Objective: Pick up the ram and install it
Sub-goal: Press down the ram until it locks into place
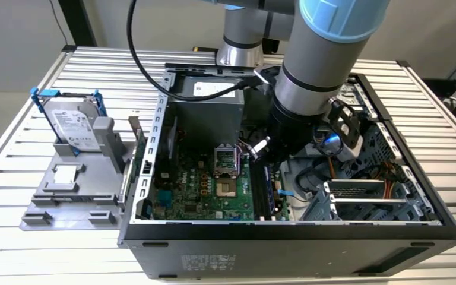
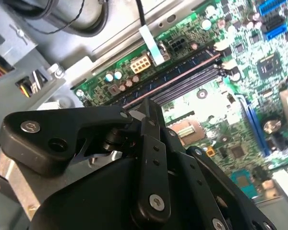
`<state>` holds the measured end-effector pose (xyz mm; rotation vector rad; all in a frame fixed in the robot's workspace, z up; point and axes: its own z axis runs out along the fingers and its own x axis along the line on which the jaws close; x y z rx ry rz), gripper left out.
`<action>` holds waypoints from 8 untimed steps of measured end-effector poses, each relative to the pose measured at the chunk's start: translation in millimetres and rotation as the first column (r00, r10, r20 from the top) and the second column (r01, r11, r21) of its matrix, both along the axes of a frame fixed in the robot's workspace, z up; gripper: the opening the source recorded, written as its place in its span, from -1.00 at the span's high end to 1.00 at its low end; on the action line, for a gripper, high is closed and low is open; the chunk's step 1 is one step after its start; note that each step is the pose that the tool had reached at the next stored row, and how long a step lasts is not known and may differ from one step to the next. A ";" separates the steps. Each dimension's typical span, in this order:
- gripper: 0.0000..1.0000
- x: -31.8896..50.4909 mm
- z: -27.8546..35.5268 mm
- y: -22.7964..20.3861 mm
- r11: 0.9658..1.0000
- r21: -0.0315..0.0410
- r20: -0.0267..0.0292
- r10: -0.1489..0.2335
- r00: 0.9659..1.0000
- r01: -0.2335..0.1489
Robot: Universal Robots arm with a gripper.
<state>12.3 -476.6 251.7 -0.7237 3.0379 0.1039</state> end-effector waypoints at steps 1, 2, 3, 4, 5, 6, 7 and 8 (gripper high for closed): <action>1.00 0.0 0.0 0.0 1.000 0.000 0.002 0.015 1.000 -0.015; 1.00 0.0 0.0 0.0 1.000 0.000 0.003 0.030 1.000 -0.030; 1.00 0.0 0.0 0.0 0.999 0.000 0.005 0.044 0.999 -0.044; 1.00 0.0 0.0 0.0 0.998 0.000 0.006 0.059 0.998 -0.059; 1.00 0.0 0.0 0.0 0.997 0.000 0.007 0.072 0.997 -0.072; 1.00 0.0 0.0 0.0 0.996 0.000 0.007 0.085 0.996 -0.085; 1.00 0.0 0.0 0.0 0.995 0.000 0.008 0.099 0.995 -0.099; 1.00 0.0 0.1 0.0 0.994 -0.001 0.009 0.114 0.993 -0.114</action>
